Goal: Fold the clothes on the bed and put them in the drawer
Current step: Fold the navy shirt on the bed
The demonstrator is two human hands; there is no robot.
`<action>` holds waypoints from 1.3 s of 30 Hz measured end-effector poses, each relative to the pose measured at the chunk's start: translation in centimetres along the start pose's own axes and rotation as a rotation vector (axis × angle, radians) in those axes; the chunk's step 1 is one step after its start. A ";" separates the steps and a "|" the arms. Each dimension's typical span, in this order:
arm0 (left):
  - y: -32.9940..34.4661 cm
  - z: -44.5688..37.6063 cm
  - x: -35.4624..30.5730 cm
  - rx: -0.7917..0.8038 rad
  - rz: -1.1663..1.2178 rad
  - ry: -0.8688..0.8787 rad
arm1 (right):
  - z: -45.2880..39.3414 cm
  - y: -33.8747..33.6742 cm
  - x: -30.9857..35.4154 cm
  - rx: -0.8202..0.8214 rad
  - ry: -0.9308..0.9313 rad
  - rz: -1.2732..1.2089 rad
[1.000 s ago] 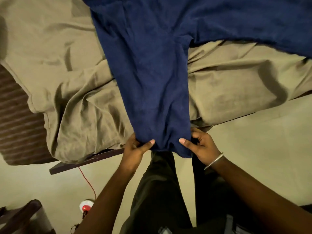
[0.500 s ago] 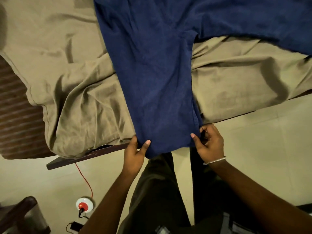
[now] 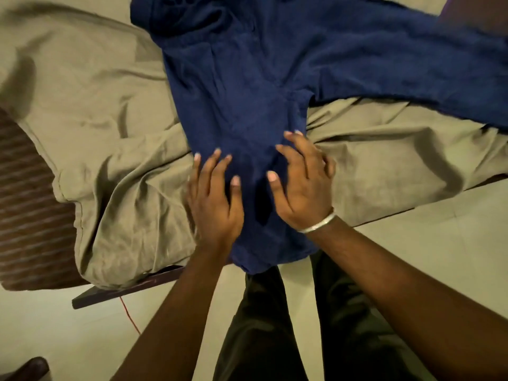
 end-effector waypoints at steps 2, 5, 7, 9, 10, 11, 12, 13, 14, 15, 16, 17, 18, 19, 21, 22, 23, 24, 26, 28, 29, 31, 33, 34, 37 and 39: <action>1.6 -3.2 -0.2 0.136 -0.117 0.016 | -2.1 1.9 0.1 0.170 -0.064 0.132; 3.5 -3.5 1.9 0.315 -0.316 -0.132 | -1.7 3.6 -3.4 0.429 -0.029 0.278; 3.6 -2.5 3.4 0.326 -0.366 -0.181 | -0.8 3.4 -5.8 0.489 0.005 0.299; 3.3 -1.8 4.5 0.326 -0.358 -0.245 | -0.5 3.0 -6.6 0.494 0.028 0.312; 3.1 -1.6 4.7 0.327 -0.340 -0.279 | -0.5 2.7 -6.4 0.472 0.043 0.308; 2.9 -1.5 4.7 0.312 -0.318 -0.305 | -0.8 2.4 -6.1 0.432 0.058 0.295; 2.5 -1.6 4.5 0.274 -0.294 -0.320 | -1.2 2.0 -5.7 0.374 0.064 0.272; 2.0 -1.9 4.2 0.212 -0.271 -0.326 | -1.9 1.5 -5.1 0.292 0.050 0.246; 1.5 -2.7 3.7 0.139 -0.255 -0.309 | -3.0 1.0 -4.5 0.199 0.014 0.231; 1.1 -3.7 3.1 0.080 -0.248 -0.265 | -4.3 0.7 -3.9 0.125 -0.031 0.231; 1.0 -5.2 2.4 0.039 -0.248 -0.196 | -5.9 0.8 -3.4 0.095 -0.073 0.241; 1.2 -6.9 1.6 0.026 -0.262 -0.117 | -7.5 1.2 -3.1 0.109 -0.103 0.260; 1.5 -8.7 1.2 0.032 -0.288 -0.053 | -9.1 2.0 -3.1 0.152 -0.119 0.284; 2.1 -10.3 1.1 0.065 -0.317 -0.029 | -10.3 2.9 -3.6 0.213 -0.113 0.317; 3.3 -13.0 2.5 0.164 -0.352 -0.125 | -11.6 4.3 -6.0 0.331 -0.033 0.387; 3.7 -13.7 3.8 0.207 -0.343 -0.207 | -11.6 4.7 -7.4 0.367 0.022 0.413; 4.1 -14.0 5.0 0.236 -0.330 -0.266 | -11.4 4.9 -8.5 0.373 0.063 0.435; 4.3 -14.1 5.8 0.250 -0.326 -0.287 | -11.2 4.9 -9.1 0.358 0.082 0.451; 4.4 -14.3 6.5 0.253 -0.323 -0.273 | -11.3 4.9 -9.1 0.359 0.105 0.448; 4.5 -14.3 6.2 0.243 -0.328 -0.267 | -11.5 4.8 -8.5 0.359 0.126 0.421; 4.6 -14.3 6.1 0.241 -0.336 -0.267 | -11.2 4.4 -8.3 0.338 0.144 0.391; 4.9 -14.3 6.3 0.237 -0.342 -0.269 | -9.4 3.1 -7.3 0.200 0.167 0.285; 5.0 -14.2 6.5 0.225 -0.363 -0.266 | -6.1 0.9 -5.4 -0.048 0.125 0.213; 5.3 -14.2 6.4 0.225 -0.363 -0.263 | -3.6 -0.1 -4.4 -0.111 0.137 0.194; 5.5 -14.2 6.4 0.220 -0.365 -0.258 | 4.1 -0.8 -2.4 -0.041 0.353 0.016; 5.5 -14.1 6.4 0.211 -0.364 -0.257 | 8.8 0.1 -2.3 0.046 0.532 -0.033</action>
Point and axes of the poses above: each hand's wrist, its own z-axis away from the middle knuckle, its own y-axis out of the palm, x = y × z, the point moved 3 cm from there along -z, towards the middle knuckle, and after that the axes turned 3 degrees about -z, right-handed, at the moved point
